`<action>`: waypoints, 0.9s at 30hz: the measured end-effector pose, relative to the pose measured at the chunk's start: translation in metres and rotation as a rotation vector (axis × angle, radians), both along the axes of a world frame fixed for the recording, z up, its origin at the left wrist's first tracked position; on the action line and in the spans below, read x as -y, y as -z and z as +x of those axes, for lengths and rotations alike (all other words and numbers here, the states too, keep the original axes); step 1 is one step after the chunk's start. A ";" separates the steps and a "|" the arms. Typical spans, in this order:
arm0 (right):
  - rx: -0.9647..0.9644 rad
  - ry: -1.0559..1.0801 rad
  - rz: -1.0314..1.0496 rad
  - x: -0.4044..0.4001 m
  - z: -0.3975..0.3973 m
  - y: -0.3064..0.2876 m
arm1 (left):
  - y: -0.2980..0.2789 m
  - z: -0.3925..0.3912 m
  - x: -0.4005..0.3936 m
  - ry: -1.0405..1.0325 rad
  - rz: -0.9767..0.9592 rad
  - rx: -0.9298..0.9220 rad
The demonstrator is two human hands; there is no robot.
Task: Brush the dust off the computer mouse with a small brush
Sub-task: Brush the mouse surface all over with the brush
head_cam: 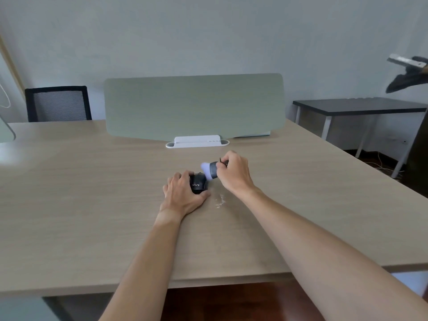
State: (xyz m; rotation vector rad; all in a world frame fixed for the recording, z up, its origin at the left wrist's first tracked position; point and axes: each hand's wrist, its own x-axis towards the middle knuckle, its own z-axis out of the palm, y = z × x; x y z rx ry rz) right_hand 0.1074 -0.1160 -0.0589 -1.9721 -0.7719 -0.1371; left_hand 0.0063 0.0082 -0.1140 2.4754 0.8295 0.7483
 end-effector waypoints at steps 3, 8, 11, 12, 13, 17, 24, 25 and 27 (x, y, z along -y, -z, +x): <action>-0.056 -0.132 0.035 -0.004 -0.009 -0.001 | 0.000 -0.001 0.000 0.007 0.014 0.008; -0.023 -0.034 -0.106 -0.005 -0.011 0.002 | 0.002 -0.002 -0.002 0.018 0.022 0.045; 0.035 0.023 -0.130 -0.004 -0.011 -0.004 | 0.004 0.000 -0.003 0.010 0.025 0.052; 0.026 0.013 -0.107 -0.005 -0.012 -0.005 | 0.004 0.000 -0.004 0.008 0.027 0.056; 0.001 -0.006 -0.076 -0.008 -0.014 -0.006 | 0.004 0.001 -0.004 0.006 0.030 0.060; -0.115 -0.083 -0.068 -0.015 -0.017 -0.001 | 0.004 0.000 -0.006 0.026 0.039 0.078; -0.042 0.031 -0.187 -0.008 -0.001 -0.005 | 0.004 0.000 -0.006 0.038 0.034 0.099; -0.036 0.047 -0.188 -0.005 0.001 -0.007 | 0.005 0.001 -0.006 0.040 0.033 0.100; -0.062 0.054 -0.130 -0.003 0.004 -0.008 | 0.005 0.001 -0.006 0.039 0.027 0.101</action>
